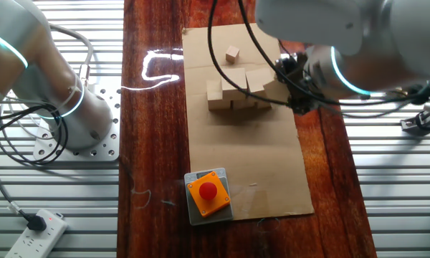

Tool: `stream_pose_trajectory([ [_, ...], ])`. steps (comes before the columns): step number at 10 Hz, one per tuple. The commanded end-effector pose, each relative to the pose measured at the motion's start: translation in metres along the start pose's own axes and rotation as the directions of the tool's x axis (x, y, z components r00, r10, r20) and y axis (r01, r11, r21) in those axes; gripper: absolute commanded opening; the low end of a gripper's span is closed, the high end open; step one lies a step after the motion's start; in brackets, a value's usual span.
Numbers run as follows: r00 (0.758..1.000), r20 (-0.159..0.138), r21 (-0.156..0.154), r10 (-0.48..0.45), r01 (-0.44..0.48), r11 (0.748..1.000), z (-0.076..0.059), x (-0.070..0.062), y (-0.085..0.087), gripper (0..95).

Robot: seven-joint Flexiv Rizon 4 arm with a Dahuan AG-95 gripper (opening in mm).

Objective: Stack the blocks into a pyramid shape

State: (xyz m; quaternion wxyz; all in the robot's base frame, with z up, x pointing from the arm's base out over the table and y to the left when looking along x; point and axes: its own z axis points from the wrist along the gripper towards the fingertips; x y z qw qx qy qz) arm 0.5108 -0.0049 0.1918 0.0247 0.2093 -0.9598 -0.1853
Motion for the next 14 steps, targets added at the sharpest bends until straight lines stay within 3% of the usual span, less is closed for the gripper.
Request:
stream_pose_trajectory([
  [1, 1.000, 0.003, 0.003, 0.007, -0.007, 1.000, -0.0013, 0.0013, 0.0015, 0.0],
  [4, 1.000, 0.000, 0.008, 0.005, -0.005, 1.000, -0.0013, 0.0011, 0.0014, 0.0],
  [8, 1.000, -0.023, 0.072, -0.021, 0.023, 0.997, -0.0013, 0.0011, 0.0014, 0.0],
  [14, 0.999, -0.033, 0.091, -0.030, 0.033, 0.995, -0.0013, 0.0011, 0.0014, 0.0],
])
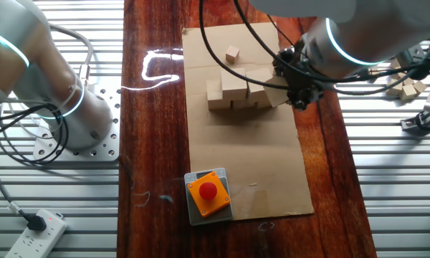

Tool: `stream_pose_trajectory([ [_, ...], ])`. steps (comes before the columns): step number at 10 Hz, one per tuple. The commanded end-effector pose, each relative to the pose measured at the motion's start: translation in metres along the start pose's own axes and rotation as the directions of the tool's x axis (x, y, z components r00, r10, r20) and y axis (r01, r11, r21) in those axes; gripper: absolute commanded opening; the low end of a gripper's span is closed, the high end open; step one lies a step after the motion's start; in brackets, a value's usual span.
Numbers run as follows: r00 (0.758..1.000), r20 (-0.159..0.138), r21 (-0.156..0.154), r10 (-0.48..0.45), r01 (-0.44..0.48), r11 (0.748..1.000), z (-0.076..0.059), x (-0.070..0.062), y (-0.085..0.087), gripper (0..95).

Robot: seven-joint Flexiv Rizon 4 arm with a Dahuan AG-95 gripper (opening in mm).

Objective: Stack the blocks into a pyramid shape

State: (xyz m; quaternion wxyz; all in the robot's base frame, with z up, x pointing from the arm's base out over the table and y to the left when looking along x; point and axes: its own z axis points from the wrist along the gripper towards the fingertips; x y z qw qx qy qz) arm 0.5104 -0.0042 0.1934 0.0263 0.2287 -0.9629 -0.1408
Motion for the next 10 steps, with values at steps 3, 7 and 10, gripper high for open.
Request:
stream_pose_trajectory([
  [3, 1.000, -0.028, 0.111, -0.002, 0.005, 0.994, -0.0001, 0.0011, 0.0000, 0.0],
  [7, 0.998, -0.044, 0.112, -0.055, 0.059, 0.992, -0.0001, 0.0011, 0.0000, 0.0],
  [10, 0.998, -0.045, 0.171, -0.038, 0.045, 0.984, -0.0001, 0.0011, 0.0000, 0.0],
])
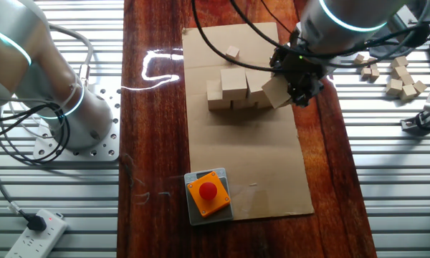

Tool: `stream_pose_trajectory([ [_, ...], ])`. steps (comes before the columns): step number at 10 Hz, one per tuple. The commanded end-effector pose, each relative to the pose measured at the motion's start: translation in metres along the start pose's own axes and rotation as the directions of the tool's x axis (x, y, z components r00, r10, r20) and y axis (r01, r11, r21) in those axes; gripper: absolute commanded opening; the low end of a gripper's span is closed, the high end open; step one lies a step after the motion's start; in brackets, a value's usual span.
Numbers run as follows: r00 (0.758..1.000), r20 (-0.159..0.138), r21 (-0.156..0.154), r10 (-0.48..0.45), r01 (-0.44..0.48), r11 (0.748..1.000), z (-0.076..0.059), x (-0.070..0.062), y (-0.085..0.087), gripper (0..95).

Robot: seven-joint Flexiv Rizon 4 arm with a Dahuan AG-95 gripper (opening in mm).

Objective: Stack the blocks into a pyramid shape

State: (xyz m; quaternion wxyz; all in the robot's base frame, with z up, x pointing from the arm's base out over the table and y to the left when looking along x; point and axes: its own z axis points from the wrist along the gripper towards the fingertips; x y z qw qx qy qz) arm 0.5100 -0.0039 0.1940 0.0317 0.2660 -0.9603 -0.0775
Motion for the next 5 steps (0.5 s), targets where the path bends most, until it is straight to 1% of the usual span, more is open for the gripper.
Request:
stream_pose_trajectory([
  [1, 1.000, 0.001, 0.093, 0.015, -0.015, 0.996, 0.0004, 0.0008, -0.0005, 0.0],
  [2, 1.000, -0.012, 0.112, -0.006, 0.007, 0.994, 0.0004, 0.0008, -0.0005, 0.0],
  [3, 1.000, -0.017, 0.113, -0.011, 0.013, 0.993, 0.0004, 0.0008, -0.0005, 0.0],
  [5, 1.000, -0.015, 0.109, -0.024, 0.025, 0.994, 0.0004, 0.0008, -0.0005, 0.0],
])
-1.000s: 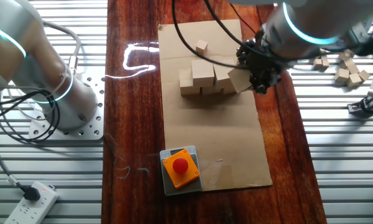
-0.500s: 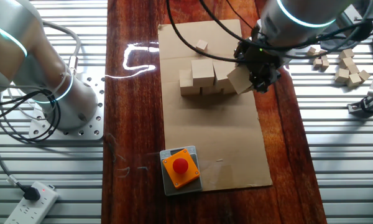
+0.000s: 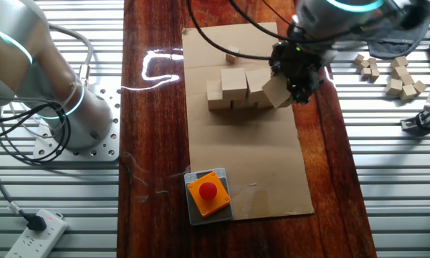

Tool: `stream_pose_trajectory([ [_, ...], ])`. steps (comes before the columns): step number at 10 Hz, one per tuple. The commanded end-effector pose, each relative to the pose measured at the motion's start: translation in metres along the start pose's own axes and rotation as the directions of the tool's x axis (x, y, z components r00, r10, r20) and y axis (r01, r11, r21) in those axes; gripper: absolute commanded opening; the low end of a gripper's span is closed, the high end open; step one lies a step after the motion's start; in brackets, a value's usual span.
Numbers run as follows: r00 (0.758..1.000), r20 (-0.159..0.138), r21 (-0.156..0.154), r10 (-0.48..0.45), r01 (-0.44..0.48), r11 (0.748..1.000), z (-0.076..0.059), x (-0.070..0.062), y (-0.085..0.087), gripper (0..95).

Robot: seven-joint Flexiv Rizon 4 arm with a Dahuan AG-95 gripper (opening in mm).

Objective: Stack the blocks into a pyramid shape

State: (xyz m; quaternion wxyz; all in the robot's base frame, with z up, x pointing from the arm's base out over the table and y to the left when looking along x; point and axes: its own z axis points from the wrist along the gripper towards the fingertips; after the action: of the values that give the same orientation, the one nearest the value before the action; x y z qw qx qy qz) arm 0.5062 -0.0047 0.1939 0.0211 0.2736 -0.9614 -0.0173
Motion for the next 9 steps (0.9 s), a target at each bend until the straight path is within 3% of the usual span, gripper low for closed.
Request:
stream_pose_trajectory([
  [1, 1.000, 0.002, -0.021, -0.013, 0.013, 1.000, 0.000, -0.003, -0.002, 0.0],
  [5, 0.998, 0.001, -0.047, -0.056, 0.056, 0.997, 0.000, -0.003, -0.002, 0.0],
  [8, 0.998, -0.003, -0.055, -0.057, 0.056, 0.997, -0.007, 0.005, 0.018, 0.0],
  [9, 0.999, 0.001, -0.060, -0.048, 0.048, 0.997, -0.010, 0.011, 0.034, 0.0],
])
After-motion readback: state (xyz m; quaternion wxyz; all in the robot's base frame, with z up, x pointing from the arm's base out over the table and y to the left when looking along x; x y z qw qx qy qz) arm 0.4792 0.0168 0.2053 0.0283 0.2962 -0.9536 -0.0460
